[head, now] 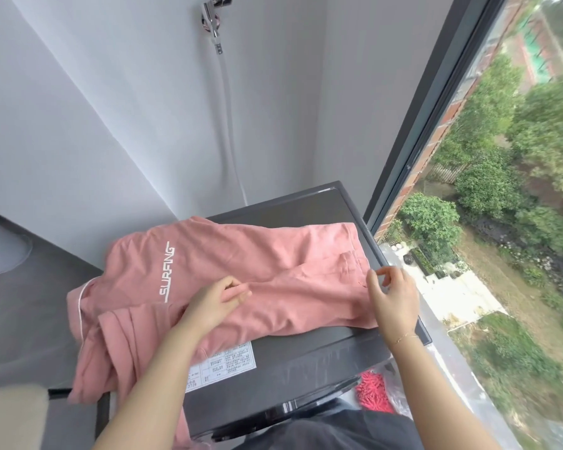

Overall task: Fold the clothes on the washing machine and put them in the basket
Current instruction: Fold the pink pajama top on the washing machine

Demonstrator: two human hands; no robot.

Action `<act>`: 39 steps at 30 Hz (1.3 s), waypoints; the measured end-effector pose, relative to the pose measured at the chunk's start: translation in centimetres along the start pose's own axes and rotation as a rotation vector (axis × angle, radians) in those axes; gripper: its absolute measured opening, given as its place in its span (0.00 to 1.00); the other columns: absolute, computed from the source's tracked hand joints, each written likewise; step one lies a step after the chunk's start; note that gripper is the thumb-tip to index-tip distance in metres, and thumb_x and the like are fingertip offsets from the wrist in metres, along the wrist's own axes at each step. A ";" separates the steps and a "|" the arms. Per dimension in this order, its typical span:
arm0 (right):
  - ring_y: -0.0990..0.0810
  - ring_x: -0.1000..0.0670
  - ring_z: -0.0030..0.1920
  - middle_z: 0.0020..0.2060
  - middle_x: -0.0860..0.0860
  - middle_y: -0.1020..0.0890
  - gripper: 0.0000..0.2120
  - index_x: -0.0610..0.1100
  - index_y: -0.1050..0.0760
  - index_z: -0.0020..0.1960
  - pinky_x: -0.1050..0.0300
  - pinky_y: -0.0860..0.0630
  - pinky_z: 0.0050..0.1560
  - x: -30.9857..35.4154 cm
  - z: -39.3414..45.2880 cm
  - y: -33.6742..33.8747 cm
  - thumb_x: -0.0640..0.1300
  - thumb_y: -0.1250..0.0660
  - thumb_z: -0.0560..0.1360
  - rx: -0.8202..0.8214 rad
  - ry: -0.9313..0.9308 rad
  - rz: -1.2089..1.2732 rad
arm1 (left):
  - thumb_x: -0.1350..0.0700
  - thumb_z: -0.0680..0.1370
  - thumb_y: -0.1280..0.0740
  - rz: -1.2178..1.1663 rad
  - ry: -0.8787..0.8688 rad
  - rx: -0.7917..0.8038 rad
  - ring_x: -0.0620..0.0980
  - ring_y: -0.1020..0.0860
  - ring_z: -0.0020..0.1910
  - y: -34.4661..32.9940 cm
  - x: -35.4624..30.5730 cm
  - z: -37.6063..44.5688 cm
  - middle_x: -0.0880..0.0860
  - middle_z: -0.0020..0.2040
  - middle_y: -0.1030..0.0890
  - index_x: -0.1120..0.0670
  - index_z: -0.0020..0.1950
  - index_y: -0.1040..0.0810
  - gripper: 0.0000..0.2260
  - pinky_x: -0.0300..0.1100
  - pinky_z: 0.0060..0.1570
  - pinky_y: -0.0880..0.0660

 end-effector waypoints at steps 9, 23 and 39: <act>0.24 0.51 0.33 0.30 0.51 0.21 0.14 0.42 0.24 0.36 0.57 0.28 0.36 1.6 2.8 -4.5 0.51 0.28 0.73 0.392 0.011 0.109 | 0.54 0.82 0.39 -0.068 -0.045 -0.122 0.43 0.26 0.39 1.1 -3.4 0.7 0.46 0.38 0.22 0.50 0.41 0.26 0.10 0.41 0.45 0.31; 0.22 0.65 0.45 0.44 0.54 0.18 0.13 0.37 0.19 0.41 0.72 0.31 0.48 5.0 4.0 -0.1 0.43 0.34 0.79 0.179 0.085 0.572 | 0.49 0.77 0.33 -0.225 -0.053 -0.087 0.35 0.23 0.39 1.2 -3.2 0.8 0.40 0.39 0.17 0.52 0.45 0.20 0.07 0.32 0.46 0.29; 0.30 0.53 0.37 0.35 0.48 0.29 0.27 0.33 0.28 0.41 0.56 0.35 0.39 5.9 2.1 -3.1 0.60 0.32 0.75 0.590 -0.022 0.464 | 0.33 0.73 0.35 -0.214 0.158 0.407 0.43 0.26 0.47 -0.9 0.1 0.5 0.44 0.45 0.24 0.56 0.51 0.23 0.25 0.42 0.54 0.29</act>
Point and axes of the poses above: each hand's wrist, its own z-axis towards the middle knuckle, its own y-axis out of the back of the hand, x = y × z, the point moved 9 cm from there along z, towards the middle knuckle
